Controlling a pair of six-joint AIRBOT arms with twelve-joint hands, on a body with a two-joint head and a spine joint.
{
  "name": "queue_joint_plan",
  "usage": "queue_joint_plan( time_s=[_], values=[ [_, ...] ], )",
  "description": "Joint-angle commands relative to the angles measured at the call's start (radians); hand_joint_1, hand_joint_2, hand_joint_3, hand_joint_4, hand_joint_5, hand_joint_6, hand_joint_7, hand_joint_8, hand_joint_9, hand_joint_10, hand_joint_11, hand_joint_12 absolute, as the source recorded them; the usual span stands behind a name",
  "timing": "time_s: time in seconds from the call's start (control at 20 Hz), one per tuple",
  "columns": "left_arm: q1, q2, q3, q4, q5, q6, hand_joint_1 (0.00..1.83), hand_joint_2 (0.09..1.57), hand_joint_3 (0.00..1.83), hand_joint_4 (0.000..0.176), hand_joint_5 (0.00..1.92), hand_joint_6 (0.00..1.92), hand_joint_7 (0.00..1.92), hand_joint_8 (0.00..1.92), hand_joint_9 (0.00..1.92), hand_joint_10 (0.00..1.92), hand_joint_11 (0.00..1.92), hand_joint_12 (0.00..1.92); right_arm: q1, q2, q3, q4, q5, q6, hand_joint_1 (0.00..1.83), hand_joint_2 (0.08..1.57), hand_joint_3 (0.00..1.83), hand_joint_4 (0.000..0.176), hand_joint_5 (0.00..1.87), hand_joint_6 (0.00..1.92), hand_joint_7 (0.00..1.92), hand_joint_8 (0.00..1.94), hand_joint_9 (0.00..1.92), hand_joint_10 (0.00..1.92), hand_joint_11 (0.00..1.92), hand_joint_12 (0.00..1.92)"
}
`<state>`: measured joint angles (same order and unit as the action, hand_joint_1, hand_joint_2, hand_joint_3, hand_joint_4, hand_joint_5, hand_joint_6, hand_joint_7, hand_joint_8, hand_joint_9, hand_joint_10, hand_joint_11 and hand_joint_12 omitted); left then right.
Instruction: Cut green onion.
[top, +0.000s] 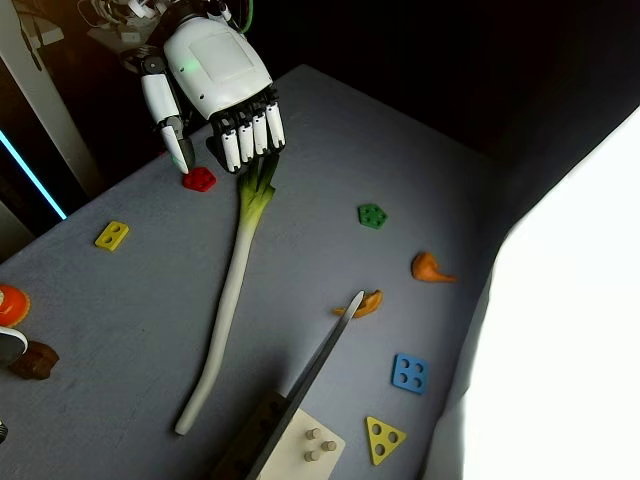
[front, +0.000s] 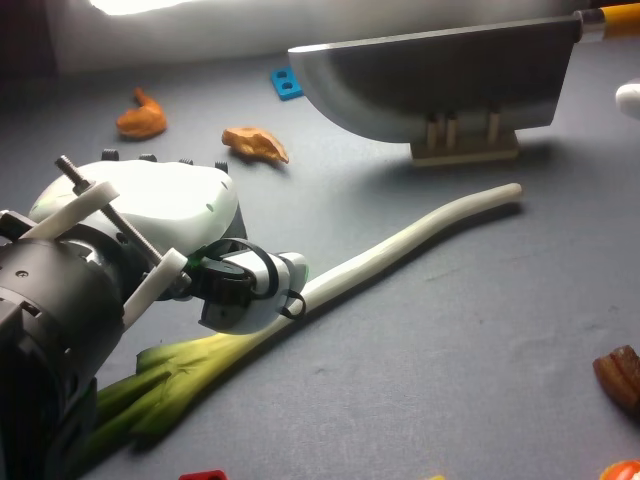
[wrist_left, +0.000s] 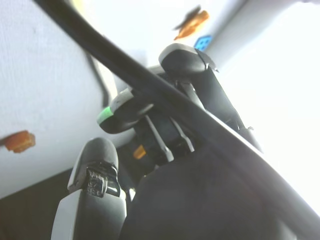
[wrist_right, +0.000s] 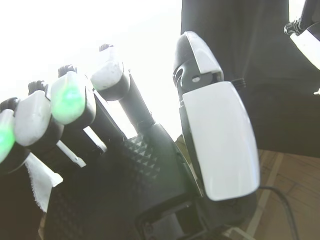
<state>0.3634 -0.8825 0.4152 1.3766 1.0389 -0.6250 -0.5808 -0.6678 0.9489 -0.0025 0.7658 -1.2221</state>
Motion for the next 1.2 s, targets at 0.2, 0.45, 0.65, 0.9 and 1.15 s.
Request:
queue_joint_plan(
  time_s=[0.2,0.45,0.65,0.9,1.15],
  values=[
    [-0.011,-0.001,-0.002,0.088,0.042,0.001,0.07,1.32,0.01,0.042,0.06,0.00,0.09,0.00,0.07,0.00,0.00,0.39,0.016,0.007,-0.001,0.016,0.121,-0.006,0.17,1.14,0.02,0.000,0.03,0.01,0.05,0.00,0.00,0.00,0.00,0.00],
    [-0.026,-0.003,-0.020,0.046,0.096,0.001,0.01,1.34,0.01,0.055,0.01,0.00,0.08,0.00,0.06,0.00,0.00,0.29,0.016,0.007,-0.001,0.044,0.118,-0.010,0.14,1.14,0.02,0.000,0.02,0.01,0.05,0.00,0.00,0.00,0.00,0.00],
    [-0.047,-0.007,-0.029,0.002,0.156,-0.015,0.11,1.32,0.00,0.032,0.11,0.02,0.12,0.00,0.09,0.01,0.00,0.38,0.013,0.005,0.009,0.151,0.096,-0.019,0.52,1.00,0.00,0.000,0.00,0.00,0.00,0.00,0.00,0.00,0.00,0.00],
    [-0.049,-0.007,-0.025,-0.040,0.182,-0.070,0.19,1.33,0.00,0.047,0.10,0.00,0.12,0.00,0.08,0.00,0.00,0.43,0.010,-0.016,0.060,0.160,0.086,0.085,1.06,0.99,0.00,0.015,0.00,0.00,0.00,0.00,0.00,0.00,0.00,0.00],
    [-0.018,-0.012,-0.051,-0.045,0.257,-0.156,0.25,1.32,0.00,0.025,0.13,0.01,0.15,0.00,0.12,0.01,0.00,0.47,0.015,-0.078,0.147,0.234,0.065,0.252,1.09,0.98,0.00,0.014,0.00,0.00,0.00,0.00,0.00,0.00,0.00,0.00]
  ],
)
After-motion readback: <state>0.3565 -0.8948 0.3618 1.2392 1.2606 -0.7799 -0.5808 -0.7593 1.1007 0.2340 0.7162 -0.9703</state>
